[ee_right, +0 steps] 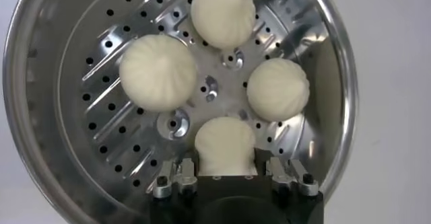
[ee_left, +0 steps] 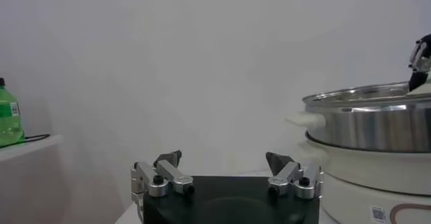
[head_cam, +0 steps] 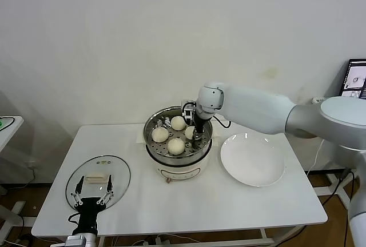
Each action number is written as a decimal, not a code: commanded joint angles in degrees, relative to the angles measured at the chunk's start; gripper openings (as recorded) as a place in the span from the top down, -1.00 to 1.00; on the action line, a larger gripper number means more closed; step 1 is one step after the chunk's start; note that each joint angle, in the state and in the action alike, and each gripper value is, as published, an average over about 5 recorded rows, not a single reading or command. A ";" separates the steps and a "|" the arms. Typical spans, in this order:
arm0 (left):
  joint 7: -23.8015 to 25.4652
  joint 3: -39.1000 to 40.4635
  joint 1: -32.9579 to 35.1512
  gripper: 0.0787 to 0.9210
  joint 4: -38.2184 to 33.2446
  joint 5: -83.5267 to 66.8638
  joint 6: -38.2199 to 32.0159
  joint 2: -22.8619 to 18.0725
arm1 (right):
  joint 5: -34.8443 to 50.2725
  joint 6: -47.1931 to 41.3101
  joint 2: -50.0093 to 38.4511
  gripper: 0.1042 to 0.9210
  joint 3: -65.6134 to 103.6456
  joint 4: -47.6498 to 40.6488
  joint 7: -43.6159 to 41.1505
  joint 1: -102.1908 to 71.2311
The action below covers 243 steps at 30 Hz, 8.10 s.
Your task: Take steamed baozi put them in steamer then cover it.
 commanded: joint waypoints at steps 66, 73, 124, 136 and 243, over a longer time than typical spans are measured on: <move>-0.75 -1.84 -0.71 -0.77 0.74 -5.56 1.98 4.27 | 17.03 2.82 -29.66 -0.76 32.23 31.20 37.49 -7.65; -1.29 -1.34 -0.65 -0.77 2.00 -5.98 0.98 4.01 | 5.72 14.88 -41.67 -0.76 66.45 42.07 45.93 -48.09; -10.01 -0.01 -14.99 -0.77 28.39 57.78 -0.77 15.72 | -5.96 45.43 7.28 -0.76 131.60 50.77 27.31 -122.70; -9.74 1.31 -18.96 -0.77 31.38 58.95 -0.59 16.02 | -6.05 45.51 8.03 -0.76 130.53 51.76 27.70 -122.89; 20.83 44.12 -55.63 0.87 15.04 70.78 51.54 4.52 | -35.17 41.10 17.85 -0.76 123.58 51.77 39.77 -117.67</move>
